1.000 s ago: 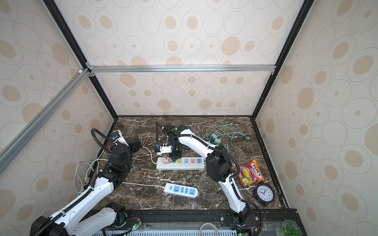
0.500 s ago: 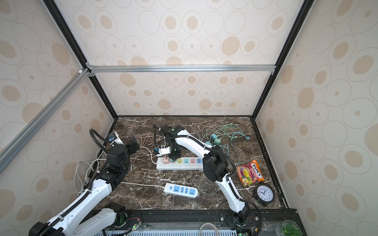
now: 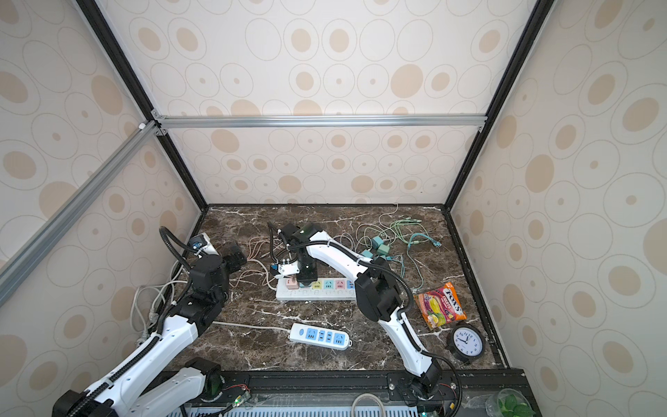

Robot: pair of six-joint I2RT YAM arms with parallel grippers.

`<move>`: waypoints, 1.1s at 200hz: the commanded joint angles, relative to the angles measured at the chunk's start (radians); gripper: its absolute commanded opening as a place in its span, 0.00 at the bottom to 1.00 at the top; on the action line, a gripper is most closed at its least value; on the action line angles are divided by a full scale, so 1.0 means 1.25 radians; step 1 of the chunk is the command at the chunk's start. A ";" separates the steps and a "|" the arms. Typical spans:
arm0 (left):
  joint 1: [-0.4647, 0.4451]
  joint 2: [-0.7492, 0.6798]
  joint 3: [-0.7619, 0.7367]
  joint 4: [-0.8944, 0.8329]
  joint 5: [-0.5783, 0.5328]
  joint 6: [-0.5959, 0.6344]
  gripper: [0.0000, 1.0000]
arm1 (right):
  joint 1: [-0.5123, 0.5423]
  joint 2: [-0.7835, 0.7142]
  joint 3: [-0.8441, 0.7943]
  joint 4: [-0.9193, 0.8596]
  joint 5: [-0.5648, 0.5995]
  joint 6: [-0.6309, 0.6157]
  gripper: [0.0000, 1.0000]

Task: Insert the plug
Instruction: 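Lower the teal charger with the right gripper and push its prongs into a socket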

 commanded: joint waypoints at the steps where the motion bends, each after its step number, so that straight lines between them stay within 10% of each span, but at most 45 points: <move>1: 0.007 0.006 0.005 -0.013 -0.007 -0.029 0.98 | 0.013 0.033 -0.012 -0.015 0.046 -0.003 0.00; 131: 0.013 0.039 0.021 -0.018 0.022 -0.032 0.98 | 0.033 0.124 -0.009 -0.036 0.100 0.095 0.00; 220: 0.015 0.048 0.023 -0.021 0.016 -0.019 0.99 | 0.033 0.038 -0.014 -0.036 0.045 0.060 0.57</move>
